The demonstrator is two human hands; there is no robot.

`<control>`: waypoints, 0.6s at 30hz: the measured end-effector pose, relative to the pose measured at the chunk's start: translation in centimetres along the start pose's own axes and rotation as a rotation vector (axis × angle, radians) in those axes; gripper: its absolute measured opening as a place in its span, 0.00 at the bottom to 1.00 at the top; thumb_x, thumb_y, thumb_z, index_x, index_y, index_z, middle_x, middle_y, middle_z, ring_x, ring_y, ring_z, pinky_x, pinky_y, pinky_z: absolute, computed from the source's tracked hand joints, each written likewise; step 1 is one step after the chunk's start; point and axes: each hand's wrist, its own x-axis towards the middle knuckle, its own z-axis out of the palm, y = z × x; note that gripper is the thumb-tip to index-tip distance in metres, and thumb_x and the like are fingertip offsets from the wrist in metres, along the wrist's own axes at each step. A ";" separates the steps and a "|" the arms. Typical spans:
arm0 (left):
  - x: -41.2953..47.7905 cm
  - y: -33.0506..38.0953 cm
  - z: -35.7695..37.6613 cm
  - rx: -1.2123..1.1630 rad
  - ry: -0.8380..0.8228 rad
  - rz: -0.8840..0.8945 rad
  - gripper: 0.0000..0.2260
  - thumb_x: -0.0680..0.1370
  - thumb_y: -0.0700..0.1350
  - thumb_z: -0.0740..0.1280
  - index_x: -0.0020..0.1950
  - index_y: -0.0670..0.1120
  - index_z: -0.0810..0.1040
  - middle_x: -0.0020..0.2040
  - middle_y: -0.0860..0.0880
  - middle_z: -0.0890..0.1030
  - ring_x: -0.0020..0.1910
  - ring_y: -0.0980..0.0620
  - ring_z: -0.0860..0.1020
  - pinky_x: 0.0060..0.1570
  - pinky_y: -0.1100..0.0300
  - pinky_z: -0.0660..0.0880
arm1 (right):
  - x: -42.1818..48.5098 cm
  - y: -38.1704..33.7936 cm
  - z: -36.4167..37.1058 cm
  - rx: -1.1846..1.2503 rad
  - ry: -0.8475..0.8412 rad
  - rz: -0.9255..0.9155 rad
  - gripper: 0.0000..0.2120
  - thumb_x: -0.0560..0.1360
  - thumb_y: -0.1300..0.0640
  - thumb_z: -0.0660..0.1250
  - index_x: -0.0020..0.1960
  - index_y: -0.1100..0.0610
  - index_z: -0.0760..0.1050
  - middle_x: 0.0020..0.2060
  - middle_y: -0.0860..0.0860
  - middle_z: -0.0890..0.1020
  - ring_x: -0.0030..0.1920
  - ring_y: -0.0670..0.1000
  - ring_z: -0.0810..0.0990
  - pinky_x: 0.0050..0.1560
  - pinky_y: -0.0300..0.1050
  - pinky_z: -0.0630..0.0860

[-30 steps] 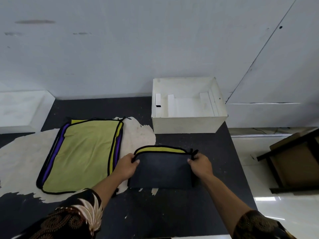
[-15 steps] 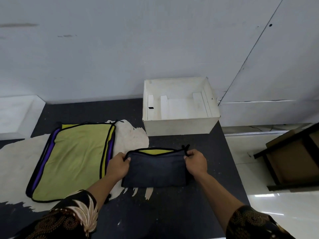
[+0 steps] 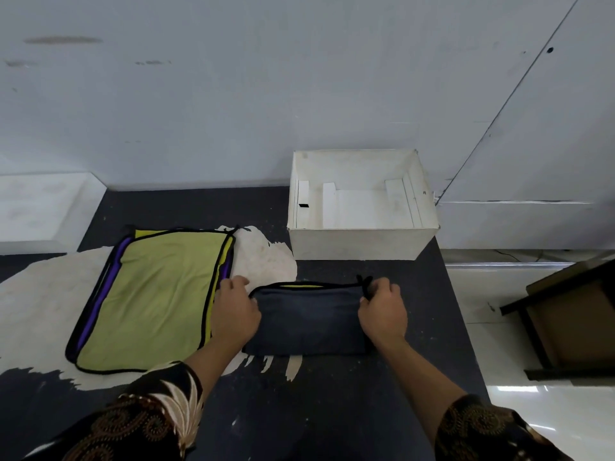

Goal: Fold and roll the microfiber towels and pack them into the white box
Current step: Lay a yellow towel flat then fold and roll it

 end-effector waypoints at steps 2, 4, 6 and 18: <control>-0.3 0.9 0.0 0.056 0.045 0.288 0.11 0.73 0.41 0.71 0.55 0.46 0.77 0.52 0.47 0.76 0.48 0.48 0.75 0.46 0.53 0.76 | -0.1 -1.0 0.1 -0.117 0.054 -0.228 0.12 0.74 0.58 0.70 0.56 0.57 0.74 0.55 0.55 0.73 0.54 0.56 0.73 0.47 0.50 0.76; -0.6 2.0 0.2 0.074 -0.008 0.461 0.08 0.74 0.40 0.71 0.51 0.47 0.79 0.49 0.50 0.77 0.45 0.50 0.76 0.44 0.56 0.75 | 0.1 -2.3 0.6 -0.198 0.018 -0.415 0.11 0.73 0.58 0.71 0.54 0.58 0.76 0.53 0.55 0.74 0.53 0.56 0.73 0.47 0.52 0.78; -1.1 3.2 0.2 0.081 -0.091 0.493 0.08 0.75 0.41 0.70 0.54 0.47 0.79 0.52 0.51 0.77 0.46 0.49 0.77 0.45 0.58 0.75 | 0.4 -3.8 1.2 -0.261 -0.099 -0.503 0.12 0.75 0.56 0.69 0.58 0.57 0.75 0.56 0.55 0.72 0.55 0.56 0.72 0.50 0.52 0.77; -3.8 3.1 1.8 0.456 -0.405 0.490 0.37 0.76 0.46 0.68 0.79 0.55 0.51 0.64 0.43 0.66 0.59 0.43 0.71 0.54 0.49 0.76 | 2.1 -6.0 3.7 -0.418 -0.356 -0.433 0.15 0.77 0.52 0.68 0.62 0.56 0.73 0.59 0.57 0.72 0.55 0.58 0.76 0.53 0.52 0.77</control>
